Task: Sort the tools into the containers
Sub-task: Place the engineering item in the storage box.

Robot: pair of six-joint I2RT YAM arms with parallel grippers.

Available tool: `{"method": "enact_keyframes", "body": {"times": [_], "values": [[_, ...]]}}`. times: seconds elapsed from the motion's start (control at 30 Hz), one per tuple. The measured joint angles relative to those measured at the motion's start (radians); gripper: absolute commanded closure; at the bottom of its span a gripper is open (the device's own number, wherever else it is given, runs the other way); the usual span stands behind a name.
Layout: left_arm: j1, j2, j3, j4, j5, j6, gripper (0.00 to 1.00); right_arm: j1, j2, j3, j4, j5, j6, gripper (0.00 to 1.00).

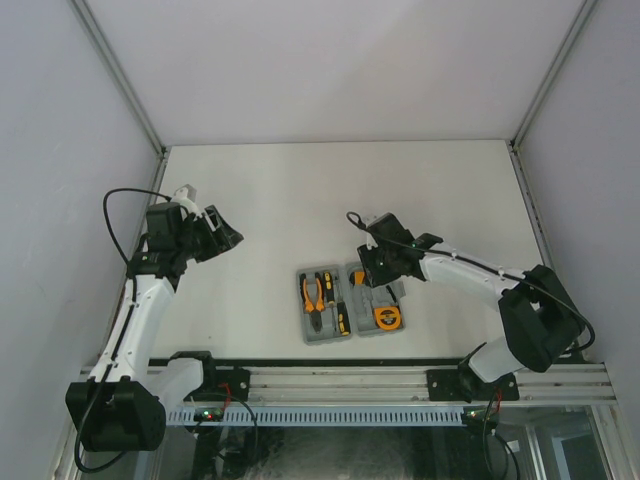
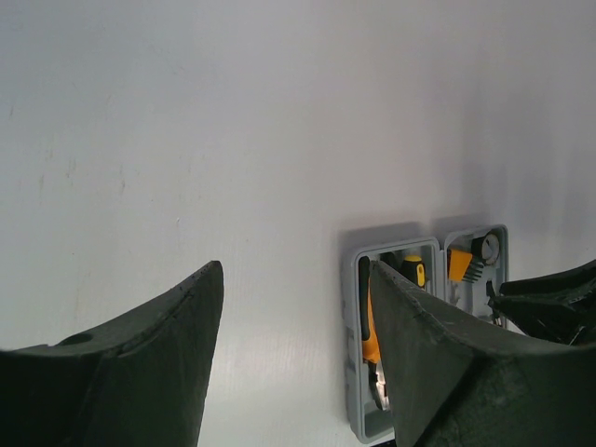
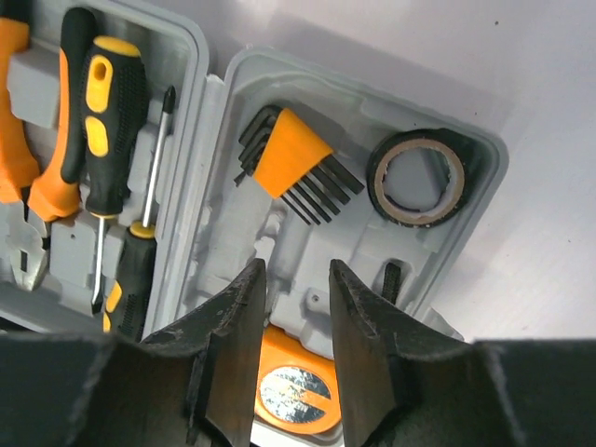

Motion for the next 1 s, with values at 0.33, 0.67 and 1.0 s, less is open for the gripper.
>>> {"method": "enact_keyframes", "body": {"times": [0.33,0.67,1.0], "values": [[0.001,0.000,0.000,0.000,0.000,0.000,0.32,-0.040,0.042,0.000,0.078,-0.022,0.077,0.59],[0.002,0.000,0.000,0.000,0.000,0.000,0.32,-0.080,0.082,-0.008,0.163,-0.047,0.140,0.56],[0.002,0.000,0.000,0.000,0.000,0.000,0.32,-0.094,0.101,-0.013,0.182,-0.036,0.179,0.56]]}}
